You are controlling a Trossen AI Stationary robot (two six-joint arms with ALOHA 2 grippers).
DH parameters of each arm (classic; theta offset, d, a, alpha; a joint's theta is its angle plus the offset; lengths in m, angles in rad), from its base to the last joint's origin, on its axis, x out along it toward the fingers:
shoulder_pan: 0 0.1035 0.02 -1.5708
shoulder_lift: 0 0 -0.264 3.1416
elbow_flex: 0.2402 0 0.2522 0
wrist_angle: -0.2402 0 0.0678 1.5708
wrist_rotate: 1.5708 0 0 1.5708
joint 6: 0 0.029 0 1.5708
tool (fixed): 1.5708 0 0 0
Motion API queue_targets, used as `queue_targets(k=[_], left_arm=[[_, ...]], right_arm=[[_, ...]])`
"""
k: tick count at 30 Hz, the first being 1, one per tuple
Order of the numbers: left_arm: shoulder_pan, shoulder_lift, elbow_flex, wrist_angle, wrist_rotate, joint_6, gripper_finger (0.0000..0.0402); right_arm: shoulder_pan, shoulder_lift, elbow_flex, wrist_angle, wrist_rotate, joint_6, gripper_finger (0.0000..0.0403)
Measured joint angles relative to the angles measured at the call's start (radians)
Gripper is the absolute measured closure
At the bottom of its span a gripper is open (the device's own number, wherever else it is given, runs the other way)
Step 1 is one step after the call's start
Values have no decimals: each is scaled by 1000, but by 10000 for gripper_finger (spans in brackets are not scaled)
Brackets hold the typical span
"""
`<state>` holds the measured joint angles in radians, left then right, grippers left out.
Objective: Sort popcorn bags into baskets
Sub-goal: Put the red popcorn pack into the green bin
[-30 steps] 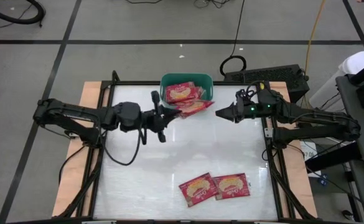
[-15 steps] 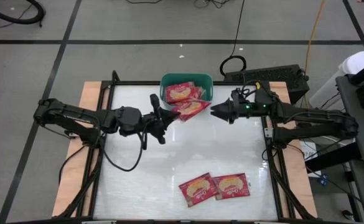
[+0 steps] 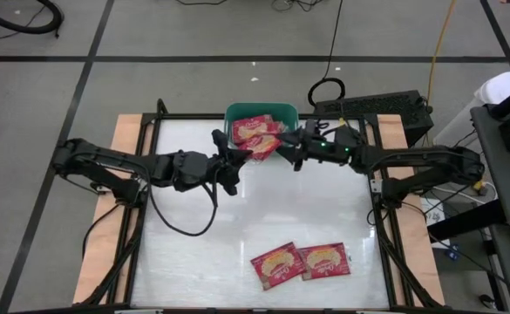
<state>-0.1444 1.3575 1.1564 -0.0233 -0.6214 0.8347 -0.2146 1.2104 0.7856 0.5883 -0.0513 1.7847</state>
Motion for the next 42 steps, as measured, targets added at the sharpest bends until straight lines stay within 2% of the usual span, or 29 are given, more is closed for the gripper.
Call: queue_targets(k=[5,13,15,19,22,25,30,33,35,40,42], left_arm=[[0,15,1,21,0,-24,367],[0,33,1,3,-32,-103,366],[0,35,1,3,-40,-155,360],[0,34,1,23,-116,-280,315],[0,32,1,76,-162,-332,261],[3,32,1,109,-197,-419,204],[31,30,1,111,-202,-736,139],[52,-2,0,102,-187,-921,128],[75,-30,0,107,-142,-1014,128],[159,-101,0,107,-28,-1285,152],[201,-123,0,108,48,-1395,165]], right_arm=[[0,67,0,14,0,5,195],[-23,98,0,87,-2,-64,358],[-32,98,0,89,-4,-81,387],[-61,92,0,99,-3,-96,380],[-90,89,0,109,-1,-122,373],[-126,85,0,166,8,-178,385],[-181,86,0,284,82,-284,394],[-200,85,-1,338,113,-357,387],[-207,86,0,373,111,-417,386],[-209,71,0,430,107,-552,392],[-203,57,0,431,110,-619,392]])
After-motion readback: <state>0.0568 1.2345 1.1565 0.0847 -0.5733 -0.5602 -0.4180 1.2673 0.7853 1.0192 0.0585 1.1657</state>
